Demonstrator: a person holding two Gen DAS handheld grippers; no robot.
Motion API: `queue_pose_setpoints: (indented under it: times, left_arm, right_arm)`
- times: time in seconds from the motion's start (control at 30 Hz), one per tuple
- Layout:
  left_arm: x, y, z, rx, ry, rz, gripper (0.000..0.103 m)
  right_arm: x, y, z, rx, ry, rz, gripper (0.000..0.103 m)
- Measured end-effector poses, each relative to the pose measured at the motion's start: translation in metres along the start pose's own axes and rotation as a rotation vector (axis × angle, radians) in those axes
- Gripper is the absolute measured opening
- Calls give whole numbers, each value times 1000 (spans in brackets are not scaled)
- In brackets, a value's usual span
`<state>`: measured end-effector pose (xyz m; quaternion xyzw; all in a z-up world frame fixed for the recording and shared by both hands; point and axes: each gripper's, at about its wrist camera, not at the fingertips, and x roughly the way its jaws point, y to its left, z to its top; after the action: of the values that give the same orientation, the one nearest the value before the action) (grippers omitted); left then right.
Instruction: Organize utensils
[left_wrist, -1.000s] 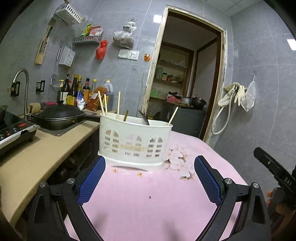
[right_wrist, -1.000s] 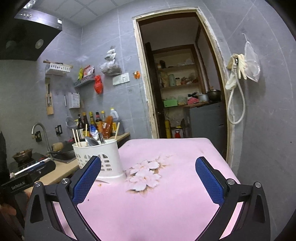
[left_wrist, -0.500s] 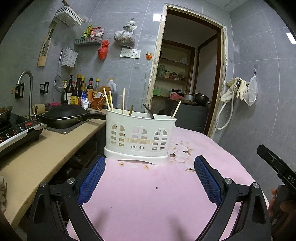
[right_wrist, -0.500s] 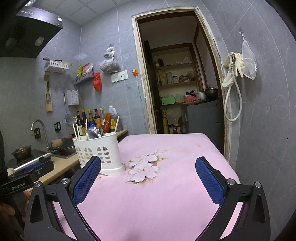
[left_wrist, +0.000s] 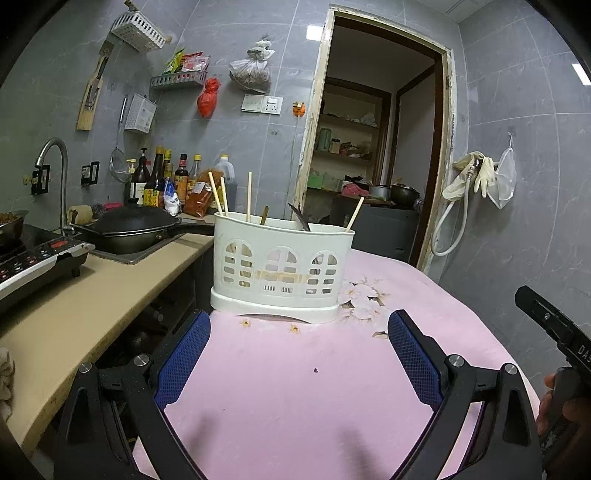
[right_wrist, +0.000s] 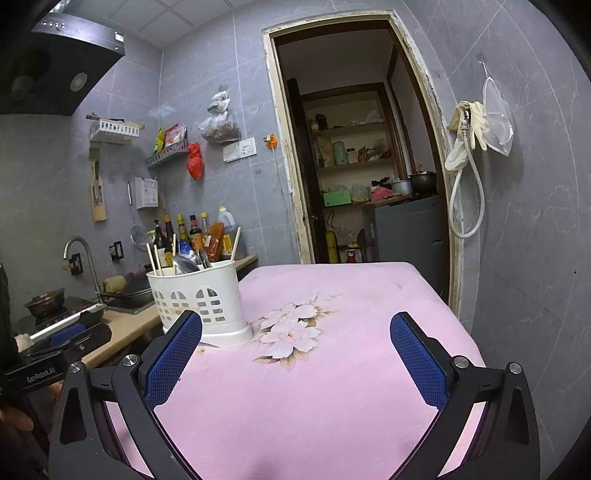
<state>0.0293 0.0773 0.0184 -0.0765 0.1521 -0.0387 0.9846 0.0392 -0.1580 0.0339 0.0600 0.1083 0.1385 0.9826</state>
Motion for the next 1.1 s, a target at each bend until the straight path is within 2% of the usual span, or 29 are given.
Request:
queue_pose_setpoints:
  times: [1.1]
  left_arm:
    - [-2,3,-5,-2,8,-1,94]
  right_arm:
    - [0,4,-4,6,6,3,103]
